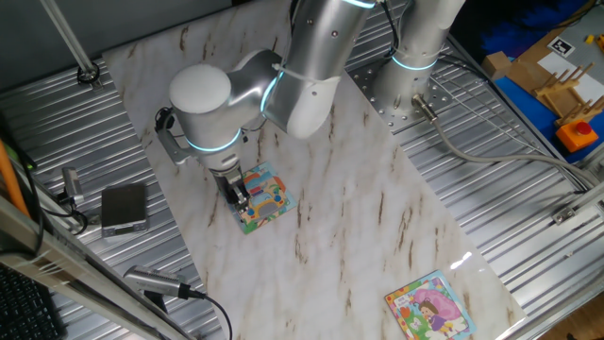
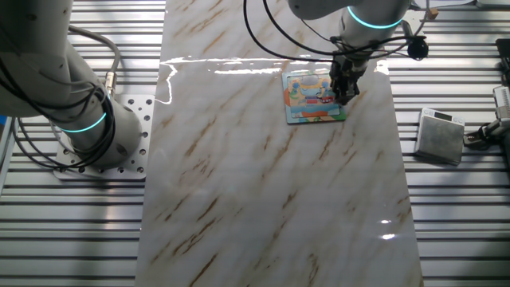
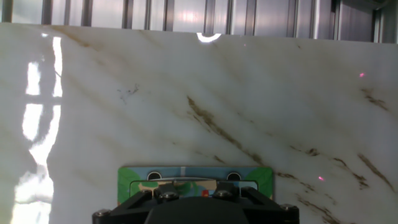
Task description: Assemble one piece of a puzzle
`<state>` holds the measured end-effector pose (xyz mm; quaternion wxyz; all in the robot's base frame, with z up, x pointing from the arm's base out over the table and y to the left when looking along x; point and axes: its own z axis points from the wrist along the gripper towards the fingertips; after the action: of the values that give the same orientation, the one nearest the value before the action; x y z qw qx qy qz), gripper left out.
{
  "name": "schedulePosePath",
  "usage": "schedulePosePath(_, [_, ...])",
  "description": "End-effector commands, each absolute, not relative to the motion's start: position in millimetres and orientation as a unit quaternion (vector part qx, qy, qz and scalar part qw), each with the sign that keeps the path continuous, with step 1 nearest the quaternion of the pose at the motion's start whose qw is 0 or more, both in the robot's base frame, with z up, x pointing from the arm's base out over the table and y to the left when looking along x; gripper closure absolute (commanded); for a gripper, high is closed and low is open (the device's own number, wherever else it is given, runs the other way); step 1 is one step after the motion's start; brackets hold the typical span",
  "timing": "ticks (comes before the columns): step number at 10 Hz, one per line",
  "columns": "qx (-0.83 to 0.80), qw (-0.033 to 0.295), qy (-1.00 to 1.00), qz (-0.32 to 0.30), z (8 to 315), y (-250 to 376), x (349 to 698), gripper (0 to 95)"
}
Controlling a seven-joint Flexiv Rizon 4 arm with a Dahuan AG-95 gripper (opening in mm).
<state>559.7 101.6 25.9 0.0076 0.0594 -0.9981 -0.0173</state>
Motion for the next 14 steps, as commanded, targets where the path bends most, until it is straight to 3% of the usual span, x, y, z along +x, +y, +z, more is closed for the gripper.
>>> schedulePosePath(1, [0.069, 0.005, -0.997, -0.019, 22, 97, 563, 95.0])
schedulePosePath(14, [0.086, 0.004, -0.996, -0.013, 22, 84, 569, 95.0])
